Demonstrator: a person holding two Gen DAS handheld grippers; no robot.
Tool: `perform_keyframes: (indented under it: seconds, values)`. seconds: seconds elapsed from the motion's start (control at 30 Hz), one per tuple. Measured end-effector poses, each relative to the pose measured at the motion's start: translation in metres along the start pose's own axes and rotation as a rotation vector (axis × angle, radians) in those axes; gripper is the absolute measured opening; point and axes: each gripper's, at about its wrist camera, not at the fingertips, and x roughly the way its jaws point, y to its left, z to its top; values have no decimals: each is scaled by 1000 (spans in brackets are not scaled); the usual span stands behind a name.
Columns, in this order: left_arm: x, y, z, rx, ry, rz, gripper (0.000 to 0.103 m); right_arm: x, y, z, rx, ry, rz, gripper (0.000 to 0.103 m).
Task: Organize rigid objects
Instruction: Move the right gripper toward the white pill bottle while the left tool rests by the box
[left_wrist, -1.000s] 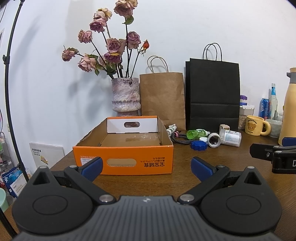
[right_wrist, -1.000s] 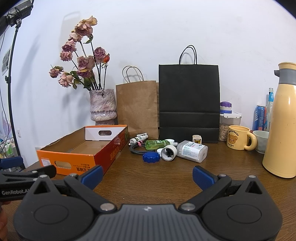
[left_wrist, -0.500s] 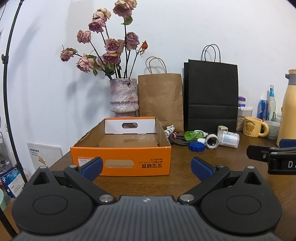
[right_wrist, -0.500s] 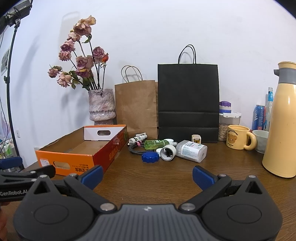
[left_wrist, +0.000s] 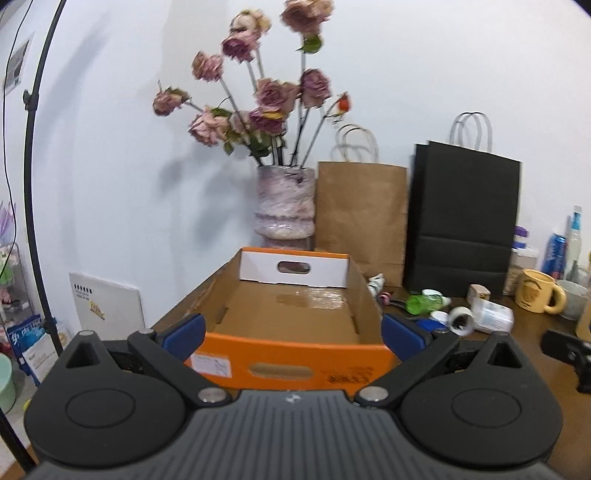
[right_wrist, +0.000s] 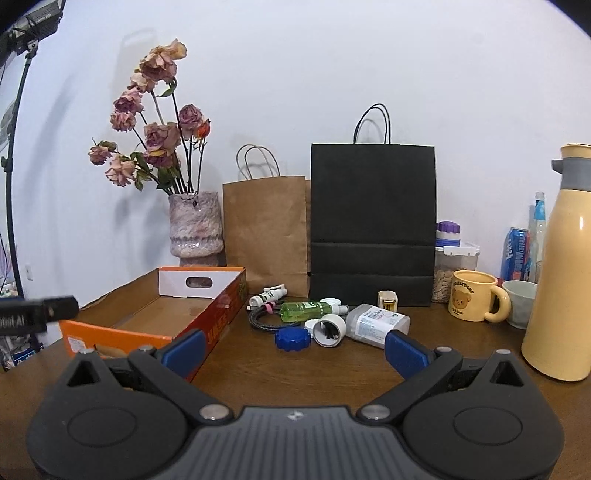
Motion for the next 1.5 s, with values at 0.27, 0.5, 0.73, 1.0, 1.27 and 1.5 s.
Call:
perform_keyframes:
  seconds: [0.27, 0.5, 0.73, 1.0, 1.27, 1.5]
  values:
    - [61, 36, 30, -70, 133, 21, 103, 40, 8, 20, -24, 18, -7, 103]
    - [109, 53, 43, -95, 188, 51, 103, 96, 22, 37, -25, 26, -14, 103]
    - [155, 62, 50, -97, 253, 94, 103, 156, 18, 37, -14, 87, -35, 103]
    - [207, 80, 53, -105, 336, 142, 97, 195, -9, 34, 15, 117, -108, 103]
    - [254, 97, 50, -146, 445, 137, 57, 214, -38, 30, 15, 128, -163, 103]
    - [256, 106, 46, -153, 467, 146, 27, 221, -61, 18, 20, 189, -209, 103]
